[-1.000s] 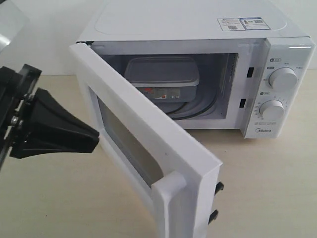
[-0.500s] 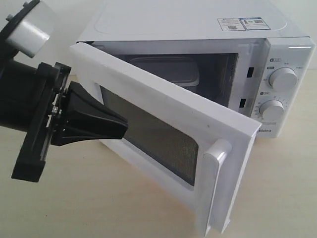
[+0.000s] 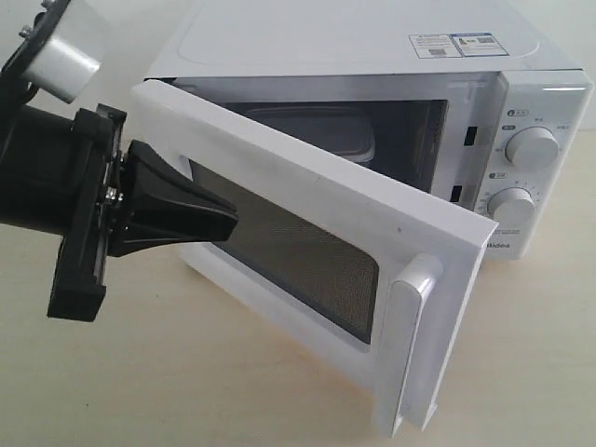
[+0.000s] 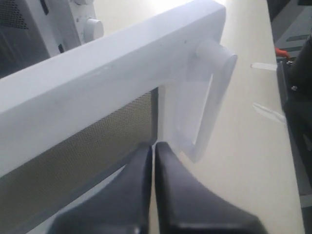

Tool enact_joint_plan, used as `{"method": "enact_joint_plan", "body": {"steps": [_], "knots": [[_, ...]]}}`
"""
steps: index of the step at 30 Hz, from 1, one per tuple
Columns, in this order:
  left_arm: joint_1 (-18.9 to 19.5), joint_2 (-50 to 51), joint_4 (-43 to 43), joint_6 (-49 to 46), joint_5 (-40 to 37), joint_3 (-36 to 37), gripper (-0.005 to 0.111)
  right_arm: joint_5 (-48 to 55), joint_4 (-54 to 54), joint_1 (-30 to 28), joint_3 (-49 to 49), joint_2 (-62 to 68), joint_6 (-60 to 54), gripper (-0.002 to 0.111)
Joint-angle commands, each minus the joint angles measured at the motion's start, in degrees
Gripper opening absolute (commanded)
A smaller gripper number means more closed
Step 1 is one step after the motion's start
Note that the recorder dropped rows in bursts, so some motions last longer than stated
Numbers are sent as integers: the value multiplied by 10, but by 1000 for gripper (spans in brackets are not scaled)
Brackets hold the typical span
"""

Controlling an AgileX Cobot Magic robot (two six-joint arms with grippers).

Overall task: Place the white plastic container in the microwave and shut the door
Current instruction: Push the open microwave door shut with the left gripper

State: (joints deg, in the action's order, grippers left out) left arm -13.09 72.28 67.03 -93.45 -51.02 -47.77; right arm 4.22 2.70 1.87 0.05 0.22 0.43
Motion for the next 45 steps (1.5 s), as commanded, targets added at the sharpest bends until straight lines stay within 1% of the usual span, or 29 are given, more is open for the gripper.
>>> {"method": "enact_joint_plan", "body": {"steps": [1,4,7,12,13,16,17,20,21,24,26,29,32,39,43,45], "knots": [[-3,11,22,-21,51,1,4,-63,-4,-2,-1,-2,-4,0],[-3,26,38,-41,68,1,4,-110,-4,-2,-1,-2,-4,0],[-3,44,68,-84,69,1,4,-150,-4,-2,-1,-2,-4,0],[-3,77,173,-138,73,1,4,-194,-4,-2,-1,-2,-4,0],[-3,91,200,-167,71,1,4,-222,-4,-2,-1,-2,-4,0],[-3,114,233,-238,78,1,4,-263,-4,-2,-1,-2,-4,0],[-3,125,263,-252,79,1,4,-278,-4,-2,-1,-2,-4,0],[-3,137,326,-265,78,1,4,-301,-4,-2,-1,-2,-4,0],[-3,138,327,-288,79,1,4,-301,-4,-2,-1,-2,-4,0],[-3,138,328,-287,92,-3,4,-306,-4,-2,-1,-2,-4,0],[-3,140,328,-287,116,-4,4,-330,-4,-2,-1,-2,9,0],[-3,151,323,-287,168,-16,4,-351,-4,-2,-1,-2,137,0],[-3,159,325,-287,165,-28,4,-351,-4,-2,-1,-2,195,0],[-3,179,325,-287,161,-63,4,-346,-16,-2,-1,-2,245,0],[-3,192,328,-287,161,-87,4,-323,-62,-2,-5,-2,256,0],[-3,196,328,-287,161,-93,4,-309,-95,-2,-31,-2,287,0]]}}
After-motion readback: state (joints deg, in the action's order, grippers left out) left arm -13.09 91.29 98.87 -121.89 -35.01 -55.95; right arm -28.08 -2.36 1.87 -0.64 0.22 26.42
